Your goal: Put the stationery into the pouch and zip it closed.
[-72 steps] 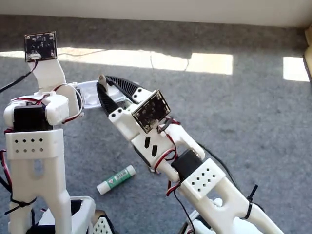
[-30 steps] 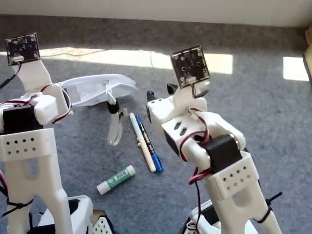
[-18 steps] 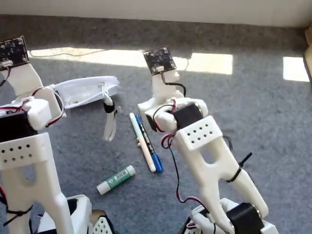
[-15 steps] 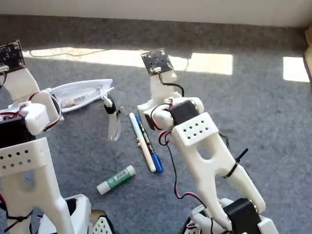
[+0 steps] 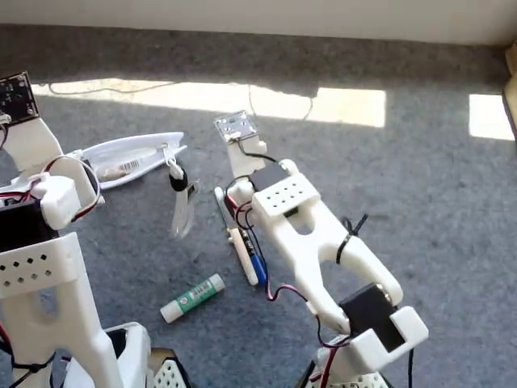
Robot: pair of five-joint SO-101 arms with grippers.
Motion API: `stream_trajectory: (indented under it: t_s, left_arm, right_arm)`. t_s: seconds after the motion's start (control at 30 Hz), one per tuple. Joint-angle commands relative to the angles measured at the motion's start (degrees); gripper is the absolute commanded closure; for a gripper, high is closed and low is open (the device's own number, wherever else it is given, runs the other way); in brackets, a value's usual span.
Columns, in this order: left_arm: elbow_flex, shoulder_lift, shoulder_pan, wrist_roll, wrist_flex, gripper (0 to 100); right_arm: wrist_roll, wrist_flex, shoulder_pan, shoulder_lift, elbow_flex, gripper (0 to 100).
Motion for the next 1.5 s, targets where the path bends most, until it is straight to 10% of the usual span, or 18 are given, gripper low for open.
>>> stream_trajectory:
  t_s: [0.0,1.47]
  left_arm:
    - [-0.4,-2.07,-1.1,-0.35,-0.44,99]
    - [0.31,-2.42,0.84,0.35,-0.88,99]
  right_arm:
    - [-0.18,-3.74,-1.45,0.92,-3.91,82.5]
    - [9.85,1.54,4.53,2.59,-8.4,99.4]
